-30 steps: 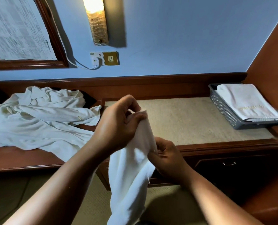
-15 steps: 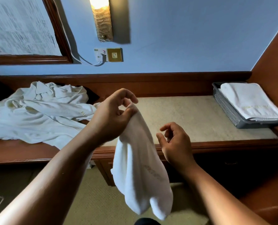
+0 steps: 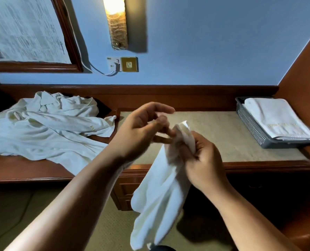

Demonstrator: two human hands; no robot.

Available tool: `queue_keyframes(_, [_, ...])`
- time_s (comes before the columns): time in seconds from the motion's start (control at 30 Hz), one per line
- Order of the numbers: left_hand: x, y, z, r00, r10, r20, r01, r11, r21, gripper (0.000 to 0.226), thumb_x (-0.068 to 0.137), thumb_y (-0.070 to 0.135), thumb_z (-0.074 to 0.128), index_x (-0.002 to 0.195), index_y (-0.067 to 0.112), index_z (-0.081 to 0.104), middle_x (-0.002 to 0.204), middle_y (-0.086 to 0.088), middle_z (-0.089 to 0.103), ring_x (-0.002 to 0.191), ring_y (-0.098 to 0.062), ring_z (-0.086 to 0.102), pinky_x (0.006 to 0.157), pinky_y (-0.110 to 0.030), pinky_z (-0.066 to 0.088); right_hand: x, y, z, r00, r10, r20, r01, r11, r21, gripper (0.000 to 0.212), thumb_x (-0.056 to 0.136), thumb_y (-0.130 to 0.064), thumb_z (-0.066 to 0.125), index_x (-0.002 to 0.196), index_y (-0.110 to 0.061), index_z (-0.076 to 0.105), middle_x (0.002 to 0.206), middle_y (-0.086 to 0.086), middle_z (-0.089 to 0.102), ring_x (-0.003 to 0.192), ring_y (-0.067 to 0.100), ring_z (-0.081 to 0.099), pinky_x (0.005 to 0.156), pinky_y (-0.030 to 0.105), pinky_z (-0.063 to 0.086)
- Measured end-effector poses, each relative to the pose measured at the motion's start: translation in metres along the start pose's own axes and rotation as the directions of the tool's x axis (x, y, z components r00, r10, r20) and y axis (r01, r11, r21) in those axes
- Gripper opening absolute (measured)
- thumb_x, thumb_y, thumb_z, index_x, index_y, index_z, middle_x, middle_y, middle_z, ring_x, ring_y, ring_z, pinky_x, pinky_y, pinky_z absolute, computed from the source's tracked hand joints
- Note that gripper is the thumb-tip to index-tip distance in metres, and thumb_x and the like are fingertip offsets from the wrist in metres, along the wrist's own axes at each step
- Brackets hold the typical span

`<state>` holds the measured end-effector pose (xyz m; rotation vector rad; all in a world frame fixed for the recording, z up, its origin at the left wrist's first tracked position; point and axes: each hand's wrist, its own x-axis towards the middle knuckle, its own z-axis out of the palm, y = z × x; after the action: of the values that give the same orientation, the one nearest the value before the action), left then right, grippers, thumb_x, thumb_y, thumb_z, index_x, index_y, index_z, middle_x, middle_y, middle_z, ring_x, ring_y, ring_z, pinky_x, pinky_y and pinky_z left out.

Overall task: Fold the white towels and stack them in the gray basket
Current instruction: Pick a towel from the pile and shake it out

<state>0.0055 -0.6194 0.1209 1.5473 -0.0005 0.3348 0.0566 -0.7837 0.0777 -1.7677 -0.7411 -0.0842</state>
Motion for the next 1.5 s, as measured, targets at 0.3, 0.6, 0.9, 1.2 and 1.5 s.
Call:
queue_keyframes(0.3, [-0.014, -0.049, -0.001, 0.970, -0.043, 0.239, 0.033, 0.999, 0.043, 0.019, 0.099, 0.016, 0.055, 0.099, -0.003, 0.059, 0.090, -0.012, 0.058, 0.086, -0.023, 0.051, 0.078, -0.041, 0.040, 0.014, 0.002, -0.026, 0.990, 0.071, 0.122, -0.086, 0.988, 0.125, 0.019, 0.084, -0.035, 0.055, 0.080, -0.018, 0.063, 0.065, -0.003, 0.058, 0.063, 0.009, 0.051, 0.057, 0.030, 0.041])
queue_keyframes(0.6, [-0.022, -0.044, 0.020, 0.980, 0.185, 0.067, -0.197, 0.919, 0.342, 0.020, 0.103, 0.022, 0.054, 0.089, 0.010, 0.062, 0.074, 0.010, 0.054, 0.071, 0.001, 0.051, 0.064, -0.018, 0.039, 0.026, -0.004, -0.044, 0.980, -0.198, 0.037, 0.201, 0.950, -0.238, 0.027, 0.084, 0.003, 0.060, 0.101, -0.018, 0.059, 0.080, -0.005, 0.062, 0.061, 0.014, 0.059, 0.051, 0.026, 0.045])
queue_keyframes(0.9, [-0.021, -0.044, 0.019, 0.979, 0.202, 0.028, -0.198, 0.910, 0.365, 0.020, 0.102, 0.031, 0.053, 0.088, 0.018, 0.060, 0.076, 0.009, 0.057, 0.072, 0.000, 0.052, 0.063, -0.024, 0.043, 0.025, 0.013, -0.040, 0.911, -0.408, 0.058, 0.409, 0.877, -0.250, 0.015, 0.084, 0.005, 0.064, 0.098, -0.002, 0.061, 0.100, 0.009, 0.062, 0.091, 0.019, 0.064, 0.067, 0.026, 0.055])
queue_keyframes(1.2, [-0.016, -0.041, 0.008, 0.974, 0.227, 0.024, -0.225, 0.936, 0.271, 0.006, 0.101, 0.031, 0.055, 0.098, 0.027, 0.051, 0.058, 0.002, 0.043, 0.051, -0.007, 0.032, 0.049, -0.024, 0.025, 0.024, 0.017, -0.034, 0.983, -0.132, 0.130, 0.142, 0.987, -0.073, 0.024, 0.088, -0.005, 0.070, 0.073, -0.016, 0.056, 0.089, -0.004, 0.067, 0.082, 0.014, 0.065, 0.065, 0.015, 0.049])
queue_keyframes(1.5, [-0.010, -0.037, 0.004, 0.969, 0.239, 0.065, -0.241, 0.852, 0.464, 0.015, 0.092, 0.040, 0.064, 0.086, 0.028, 0.057, 0.061, 0.004, 0.051, 0.055, -0.001, 0.040, 0.052, -0.023, 0.033, 0.035, 0.004, -0.029, 0.935, -0.249, 0.252, 0.339, 0.837, -0.430, 0.027, 0.080, -0.005, 0.065, 0.103, -0.017, 0.060, 0.080, -0.007, 0.062, 0.067, 0.009, 0.059, 0.055, 0.024, 0.048])
